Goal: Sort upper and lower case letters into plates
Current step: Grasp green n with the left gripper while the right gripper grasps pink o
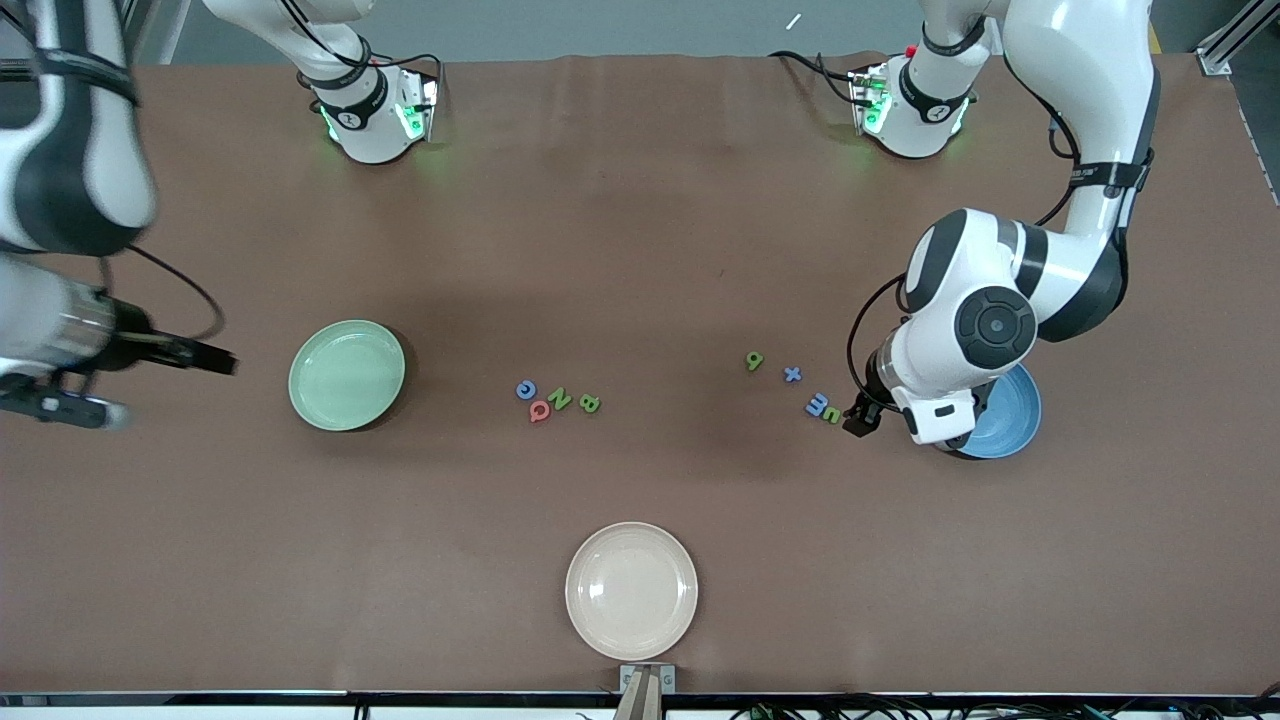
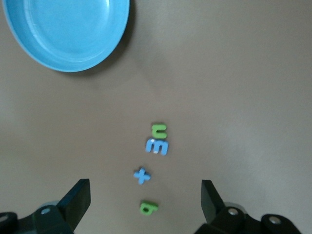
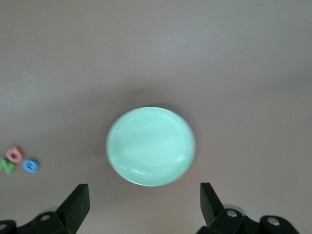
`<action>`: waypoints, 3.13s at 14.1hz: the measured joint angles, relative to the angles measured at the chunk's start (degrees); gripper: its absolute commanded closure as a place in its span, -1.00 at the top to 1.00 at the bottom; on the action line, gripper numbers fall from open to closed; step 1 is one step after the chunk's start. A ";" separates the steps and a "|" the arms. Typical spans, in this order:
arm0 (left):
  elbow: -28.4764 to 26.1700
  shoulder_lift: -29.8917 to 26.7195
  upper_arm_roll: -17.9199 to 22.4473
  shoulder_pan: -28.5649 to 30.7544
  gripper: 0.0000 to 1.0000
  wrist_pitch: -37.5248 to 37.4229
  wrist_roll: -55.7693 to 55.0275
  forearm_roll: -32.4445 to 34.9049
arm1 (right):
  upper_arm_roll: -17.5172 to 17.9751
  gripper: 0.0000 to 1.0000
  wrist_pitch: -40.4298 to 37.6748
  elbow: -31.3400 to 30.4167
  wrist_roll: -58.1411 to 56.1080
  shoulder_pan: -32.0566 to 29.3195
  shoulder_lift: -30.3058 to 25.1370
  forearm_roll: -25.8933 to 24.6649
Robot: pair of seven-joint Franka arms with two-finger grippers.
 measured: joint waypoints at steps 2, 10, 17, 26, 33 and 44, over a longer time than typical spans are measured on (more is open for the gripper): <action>-4.52 0.00 0.01 -0.09 1.00 6.83 0.00 1.03 | 0.19 1.00 6.89 -2.51 3.70 3.99 2.58 4.96; -17.51 2.55 -0.06 -0.71 0.93 27.81 -1.75 1.98 | 0.25 0.60 23.19 -3.65 21.42 17.44 12.77 7.59; -14.15 7.86 -0.06 -0.82 0.58 30.91 -1.75 2.08 | 0.17 0.32 33.37 -3.57 30.40 24.27 21.32 7.58; -13.17 9.55 -0.07 -0.84 0.30 30.91 -1.75 3.94 | 0.14 0.29 36.46 -2.97 33.82 25.57 24.51 7.58; -13.10 9.96 -0.08 -0.87 0.05 31.43 -1.75 4.01 | 0.11 0.28 37.34 -2.20 35.70 26.75 26.38 7.58; -11.17 9.82 0.00 -0.48 -0.48 31.11 -1.70 4.06 | 0.06 -0.07 37.29 -2.20 35.78 27.15 27.16 7.55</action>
